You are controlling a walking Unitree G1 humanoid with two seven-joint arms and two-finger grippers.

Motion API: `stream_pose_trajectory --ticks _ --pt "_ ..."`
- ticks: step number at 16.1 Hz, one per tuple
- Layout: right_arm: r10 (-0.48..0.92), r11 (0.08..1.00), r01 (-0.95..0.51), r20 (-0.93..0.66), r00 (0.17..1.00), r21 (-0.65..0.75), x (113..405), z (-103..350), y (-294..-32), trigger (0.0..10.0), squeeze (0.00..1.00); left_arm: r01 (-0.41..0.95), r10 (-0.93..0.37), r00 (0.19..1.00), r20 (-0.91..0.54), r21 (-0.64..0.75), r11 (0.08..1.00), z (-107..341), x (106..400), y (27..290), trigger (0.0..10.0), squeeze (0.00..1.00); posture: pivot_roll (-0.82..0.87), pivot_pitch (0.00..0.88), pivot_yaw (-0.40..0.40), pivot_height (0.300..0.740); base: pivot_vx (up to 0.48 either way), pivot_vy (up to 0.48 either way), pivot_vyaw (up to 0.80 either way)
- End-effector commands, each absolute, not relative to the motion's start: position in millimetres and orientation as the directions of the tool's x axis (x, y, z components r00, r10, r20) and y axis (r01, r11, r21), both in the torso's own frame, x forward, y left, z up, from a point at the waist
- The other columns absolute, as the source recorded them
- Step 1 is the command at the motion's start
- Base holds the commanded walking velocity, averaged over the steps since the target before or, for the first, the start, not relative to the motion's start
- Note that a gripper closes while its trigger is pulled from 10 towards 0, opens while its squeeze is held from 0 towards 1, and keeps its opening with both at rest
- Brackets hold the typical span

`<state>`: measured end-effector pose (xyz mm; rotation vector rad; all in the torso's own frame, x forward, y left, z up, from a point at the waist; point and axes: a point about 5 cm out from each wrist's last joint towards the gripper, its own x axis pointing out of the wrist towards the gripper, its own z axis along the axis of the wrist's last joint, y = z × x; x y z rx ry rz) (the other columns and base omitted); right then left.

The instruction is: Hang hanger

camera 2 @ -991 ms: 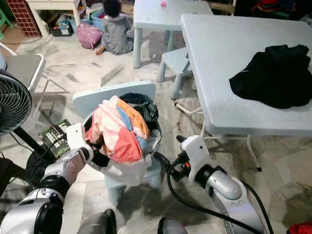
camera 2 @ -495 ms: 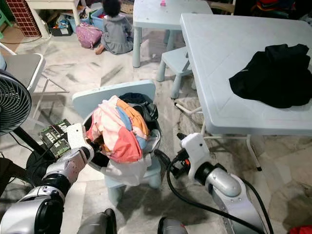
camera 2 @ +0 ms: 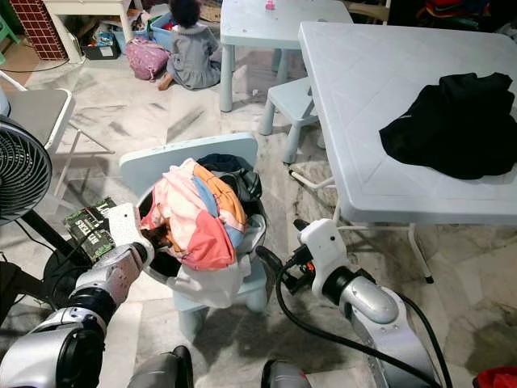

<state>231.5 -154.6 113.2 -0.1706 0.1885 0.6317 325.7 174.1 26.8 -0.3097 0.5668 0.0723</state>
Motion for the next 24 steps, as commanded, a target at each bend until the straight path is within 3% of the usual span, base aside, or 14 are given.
stream_pose_trajectory --ticks 1,4,9,11,13,14,16,19,21,24 --pt "0.56 0.799 -0.592 -0.225 0.797 -0.107 233.2 113.4 -155.8 10.0 0.0 -0.155 -0.003 0.848 -0.531 -0.252 0.955 29.4 327.8 177.2 0.0 0.0 -0.13 0.133 -0.032 0.74 0.0 0.0 0.0" --pt "0.56 0.8 -0.59 -0.22 0.799 -0.108 236.3 113.2 -154.6 10.0 0.0 -0.166 0.079 0.885 -0.459 -0.152 0.974 43.1 335.5 190.6 0.0 0.0 -0.12 0.124 -0.034 0.74 0.0 0.0 0.0" --pt "0.557 0.804 -0.584 -0.206 0.805 -0.11 240.5 113.1 -151.5 10.0 0.0 -0.193 0.126 0.913 -0.388 -0.14 0.971 60.2 345.7 199.4 0.0 0.0 -0.11 0.115 -0.025 0.74 0.0 0.0 0.0" --pt "0.55 0.81 -0.576 -0.198 0.812 -0.11 242.4 112.4 -150.5 10.0 0.0 -0.181 0.159 0.956 -0.247 -0.068 0.981 87.1 358.1 203.9 0.0 0.0 -0.1 0.109 -0.017 0.74 0.0 0.0 0.0" --pt "0.545 0.815 -0.569 -0.189 0.817 -0.11 244.0 112.9 -149.8 10.0 0.0 -0.064 0.067 0.991 -0.12 0.027 0.998 110.9 367.6 193.1 0.0 0.0 -0.1 0.108 -0.015 0.74 0.0 0.0 0.0" --pt "0.536 0.822 -0.558 -0.179 0.825 -0.112 246.8 113.0 -149.0 10.0 0.0 0.115 -0.111 0.993 -0.037 0.142 0.983 129.9 372.6 166.7 0.0 0.0 -0.08 0.104 -0.011 0.74 0.0 0.0 0.0" --pt "0.5 0.847 -0.519 -0.158 0.851 -0.117 254.2 111.3 -148.4 10.0 0.0 0.299 -0.337 0.939 0.071 0.315 0.901 159.3 370.4 125.6 0.0 0.0 -0.06 0.088 -0.001 0.74 0.0 0.0 0.0" --pt "0.475 0.867 -0.488 -0.131 0.87 -0.101 264.4 109.9 -143.4 10.0 0.0 0.254 -0.388 0.901 0.196 0.487 0.836 204.2 380.7 127.6 0.0 0.0 -0.02 0.053 0.014 0.74 0.0 0.0 0.0" --pt "0.465 0.875 -0.474 -0.1 0.88 -0.098 274.5 110.2 -135.1 10.0 0.0 0.227 -0.52 0.784 0.339 0.623 0.748 265.4 379.4 113.1 0.0 0.0 0.02 0.027 0.034 0.74 0.0 0.0 0.0" --pt "0.439 0.891 -0.445 -0.079 0.895 -0.092 279.8 109.7 -132.8 10.0 0.0 0.329 -0.651 0.689 0.317 0.664 0.671 262.6 358.0 88.6 0.0 0.0 0.03 0.022 0.042 0.74 0.0 0.0 0.0"
